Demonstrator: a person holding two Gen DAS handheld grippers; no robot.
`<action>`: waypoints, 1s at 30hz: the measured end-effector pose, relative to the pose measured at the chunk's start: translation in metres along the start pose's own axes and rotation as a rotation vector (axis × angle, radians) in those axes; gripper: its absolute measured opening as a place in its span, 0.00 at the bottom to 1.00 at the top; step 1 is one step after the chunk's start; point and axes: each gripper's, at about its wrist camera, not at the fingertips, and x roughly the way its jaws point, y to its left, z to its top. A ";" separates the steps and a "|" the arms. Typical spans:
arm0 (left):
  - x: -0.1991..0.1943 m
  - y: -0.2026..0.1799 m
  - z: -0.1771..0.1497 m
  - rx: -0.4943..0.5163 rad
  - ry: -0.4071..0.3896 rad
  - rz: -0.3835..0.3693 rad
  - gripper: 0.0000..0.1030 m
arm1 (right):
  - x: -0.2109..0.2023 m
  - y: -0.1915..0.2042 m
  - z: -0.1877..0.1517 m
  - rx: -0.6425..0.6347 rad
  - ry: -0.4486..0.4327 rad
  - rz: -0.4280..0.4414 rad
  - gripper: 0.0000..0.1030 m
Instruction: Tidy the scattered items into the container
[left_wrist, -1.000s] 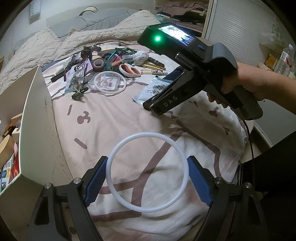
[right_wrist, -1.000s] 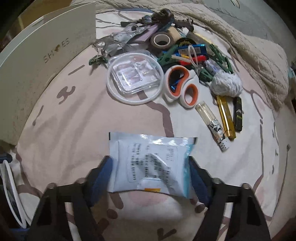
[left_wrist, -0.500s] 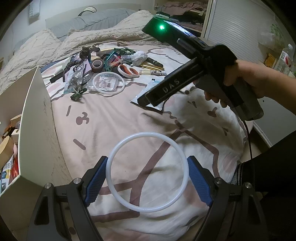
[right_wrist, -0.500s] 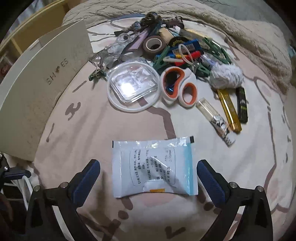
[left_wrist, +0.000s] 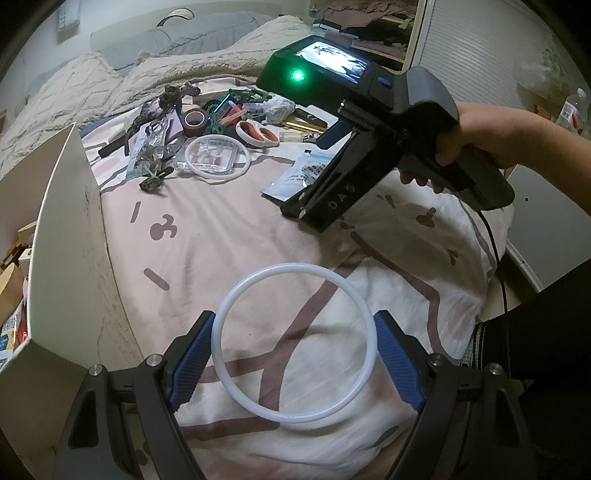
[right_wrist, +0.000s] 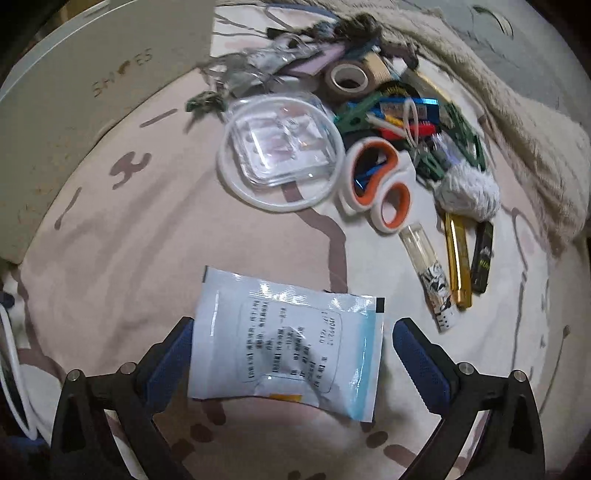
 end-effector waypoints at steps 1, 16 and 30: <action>0.001 0.000 -0.001 -0.002 0.004 -0.001 0.83 | 0.002 -0.004 0.000 0.017 0.011 0.019 1.00; 0.000 0.000 0.002 -0.008 -0.005 0.000 0.83 | -0.006 -0.007 -0.003 -0.001 -0.009 0.062 0.76; -0.019 0.004 0.024 -0.040 -0.083 0.007 0.83 | -0.041 -0.016 -0.003 0.080 -0.088 0.077 0.75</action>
